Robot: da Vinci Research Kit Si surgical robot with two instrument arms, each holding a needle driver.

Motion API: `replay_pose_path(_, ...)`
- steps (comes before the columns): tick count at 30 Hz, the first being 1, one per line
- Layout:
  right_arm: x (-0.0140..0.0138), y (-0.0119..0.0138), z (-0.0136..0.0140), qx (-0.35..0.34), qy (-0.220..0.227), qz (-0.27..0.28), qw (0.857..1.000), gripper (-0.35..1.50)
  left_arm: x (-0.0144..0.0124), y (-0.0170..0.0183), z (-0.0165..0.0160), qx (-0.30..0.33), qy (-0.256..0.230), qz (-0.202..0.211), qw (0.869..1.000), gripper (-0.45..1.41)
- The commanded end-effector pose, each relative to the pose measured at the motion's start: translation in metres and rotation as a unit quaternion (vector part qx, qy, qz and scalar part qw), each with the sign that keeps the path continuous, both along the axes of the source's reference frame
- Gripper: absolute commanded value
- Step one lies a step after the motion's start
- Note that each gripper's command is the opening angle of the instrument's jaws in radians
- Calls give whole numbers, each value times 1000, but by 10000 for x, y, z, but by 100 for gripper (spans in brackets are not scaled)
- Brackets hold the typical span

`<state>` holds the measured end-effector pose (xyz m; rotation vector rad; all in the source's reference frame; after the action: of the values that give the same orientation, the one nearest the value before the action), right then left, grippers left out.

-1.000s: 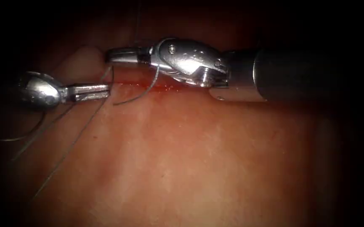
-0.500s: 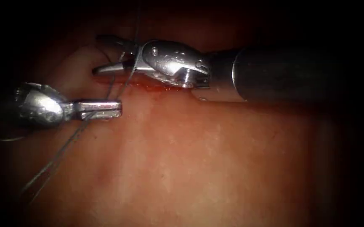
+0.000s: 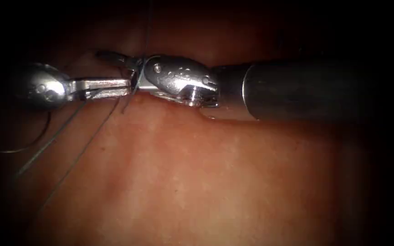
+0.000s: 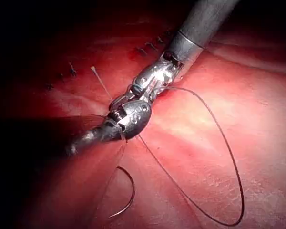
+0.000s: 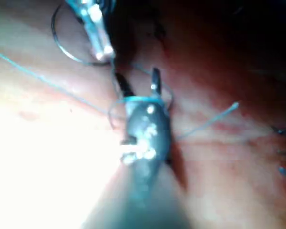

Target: Wound Closure

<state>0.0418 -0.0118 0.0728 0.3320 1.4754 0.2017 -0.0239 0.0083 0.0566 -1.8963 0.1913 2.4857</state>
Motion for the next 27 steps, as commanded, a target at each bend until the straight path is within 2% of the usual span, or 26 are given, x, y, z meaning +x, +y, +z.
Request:
replay_pose_path(1, 11, 0, 3, -2, 0, -6, 1000, 73, -4, 7, 7, -3, -4, -1, 1000, -45)
replay_pose_path(7, 14, -8, 6, -4, 1, -25, 1000, 61, -3, 30, 12, 3, -14, -4, 1000, -45)
replay_pose_path(16, 18, -19, 1, -4, 18, -49, 999, 39, -6, 58, 51, 13, -21, -5, 1000, -45)
replay_pose_path(27, 14, -23, -3, -12, 32, -67, 997, 32, 4, 77, 92, 25, -28, 0, 999, -45)
